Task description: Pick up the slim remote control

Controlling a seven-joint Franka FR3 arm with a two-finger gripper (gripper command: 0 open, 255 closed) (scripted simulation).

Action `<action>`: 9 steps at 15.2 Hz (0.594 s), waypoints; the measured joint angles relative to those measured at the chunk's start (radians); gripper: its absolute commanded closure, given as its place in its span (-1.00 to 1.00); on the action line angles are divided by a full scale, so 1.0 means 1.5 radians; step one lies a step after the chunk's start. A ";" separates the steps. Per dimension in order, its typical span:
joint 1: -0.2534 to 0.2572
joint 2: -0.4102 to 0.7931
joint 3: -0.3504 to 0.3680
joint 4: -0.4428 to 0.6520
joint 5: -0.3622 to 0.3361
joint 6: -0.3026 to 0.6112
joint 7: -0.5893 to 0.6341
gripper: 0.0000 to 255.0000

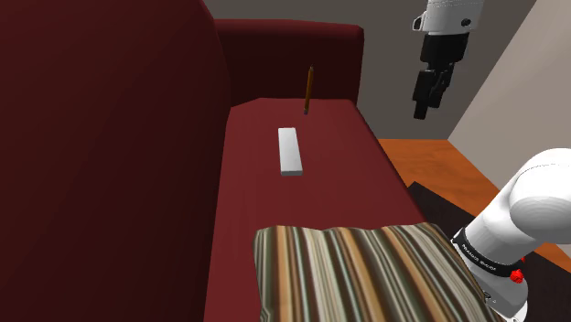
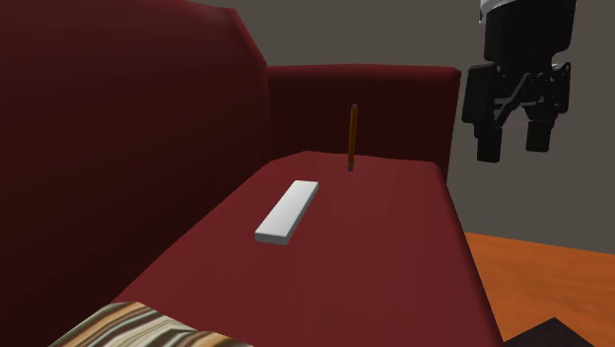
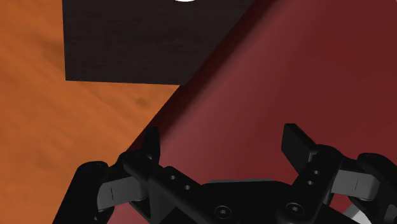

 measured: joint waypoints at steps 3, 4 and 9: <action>0.000 0.014 0.017 0.000 0.013 0.020 0.027 -1.00; 0.000 0.023 0.028 -0.004 0.022 0.037 0.046 -1.00; 0.001 0.100 0.099 0.012 0.065 0.125 0.162 -1.00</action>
